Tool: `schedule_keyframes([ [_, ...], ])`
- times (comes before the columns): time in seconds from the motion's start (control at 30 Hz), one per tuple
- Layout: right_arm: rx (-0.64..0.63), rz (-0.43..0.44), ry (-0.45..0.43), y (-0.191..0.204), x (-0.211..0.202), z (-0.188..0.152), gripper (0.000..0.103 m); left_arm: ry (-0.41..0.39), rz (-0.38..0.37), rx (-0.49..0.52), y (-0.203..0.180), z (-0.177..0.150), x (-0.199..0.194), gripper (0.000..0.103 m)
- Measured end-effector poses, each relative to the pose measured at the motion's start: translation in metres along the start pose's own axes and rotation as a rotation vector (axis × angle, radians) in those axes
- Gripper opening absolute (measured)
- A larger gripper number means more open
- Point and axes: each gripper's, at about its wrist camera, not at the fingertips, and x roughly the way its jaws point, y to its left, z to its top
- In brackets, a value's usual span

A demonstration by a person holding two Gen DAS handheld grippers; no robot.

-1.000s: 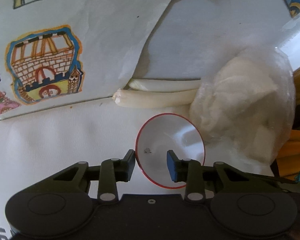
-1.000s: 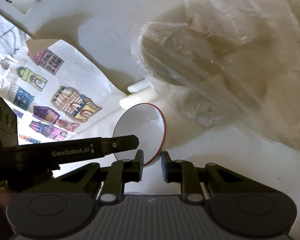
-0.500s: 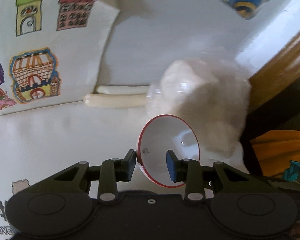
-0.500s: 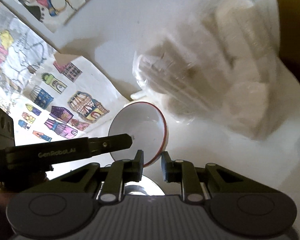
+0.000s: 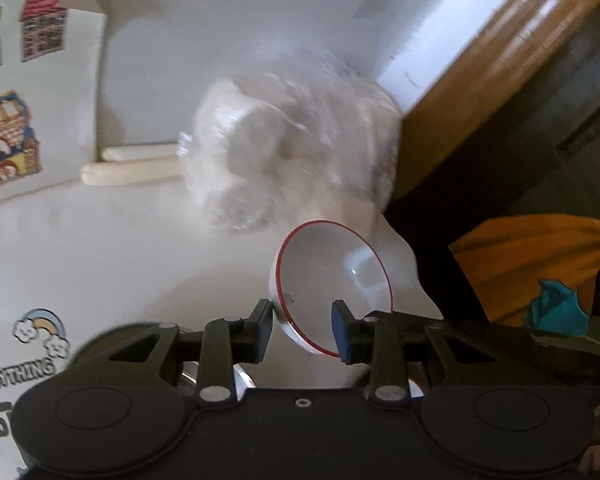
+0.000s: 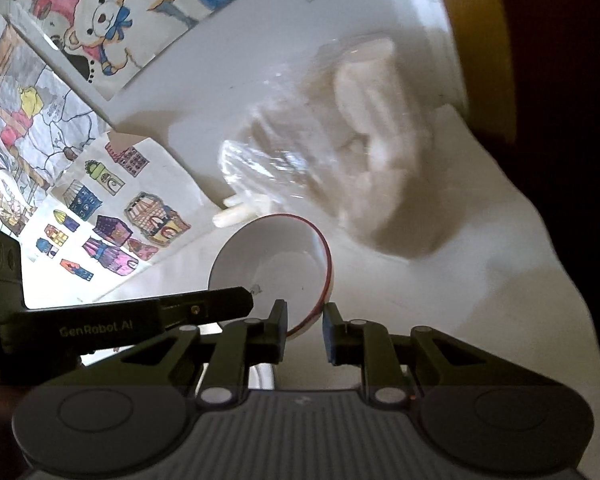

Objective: Organize plates and bowls
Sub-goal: 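Lift the second white bowl and lower it into the nested bowls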

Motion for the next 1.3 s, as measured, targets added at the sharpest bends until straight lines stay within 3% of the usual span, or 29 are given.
schedule_keyframes([
  [0.6, 0.069, -0.051, 0.035, -0.046, -0.055, -0.037, 0.021, 0.122, -0.076, 0.072, -0.048, -0.035, 0.007, 0.033],
  [1.3, 0.109, -0.049, 0.118, -0.058, -0.061, -0.063, 0.022, 0.212, -0.053, 0.074, -0.058, -0.06, 0.021, 0.033],
])
